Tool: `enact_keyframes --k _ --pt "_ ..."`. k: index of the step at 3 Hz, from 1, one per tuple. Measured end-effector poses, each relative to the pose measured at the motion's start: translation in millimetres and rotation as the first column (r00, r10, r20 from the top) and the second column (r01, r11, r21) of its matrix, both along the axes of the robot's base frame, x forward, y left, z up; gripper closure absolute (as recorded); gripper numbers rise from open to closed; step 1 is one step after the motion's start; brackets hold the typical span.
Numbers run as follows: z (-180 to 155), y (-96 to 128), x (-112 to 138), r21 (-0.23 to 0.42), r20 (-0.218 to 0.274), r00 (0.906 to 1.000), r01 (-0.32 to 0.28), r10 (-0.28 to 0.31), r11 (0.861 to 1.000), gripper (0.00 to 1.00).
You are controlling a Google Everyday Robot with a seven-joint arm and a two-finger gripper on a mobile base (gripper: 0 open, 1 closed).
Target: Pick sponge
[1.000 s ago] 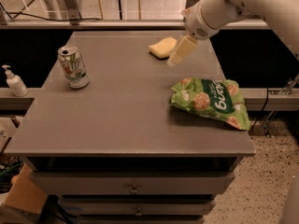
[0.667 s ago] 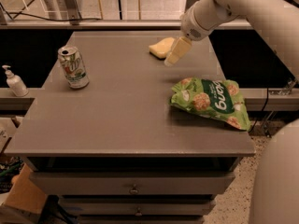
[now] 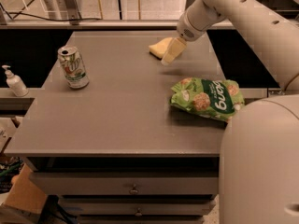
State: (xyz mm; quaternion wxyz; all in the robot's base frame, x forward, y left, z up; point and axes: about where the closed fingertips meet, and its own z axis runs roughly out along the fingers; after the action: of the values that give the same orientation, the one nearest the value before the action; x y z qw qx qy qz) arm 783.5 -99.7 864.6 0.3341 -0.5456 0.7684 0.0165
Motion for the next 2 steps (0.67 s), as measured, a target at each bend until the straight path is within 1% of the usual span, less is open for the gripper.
enact_keyframes --k 2 --pt "-25.2 5.3 17.9 0.006 -0.062 0.9975 0.034 -0.033 0.999 0.00"
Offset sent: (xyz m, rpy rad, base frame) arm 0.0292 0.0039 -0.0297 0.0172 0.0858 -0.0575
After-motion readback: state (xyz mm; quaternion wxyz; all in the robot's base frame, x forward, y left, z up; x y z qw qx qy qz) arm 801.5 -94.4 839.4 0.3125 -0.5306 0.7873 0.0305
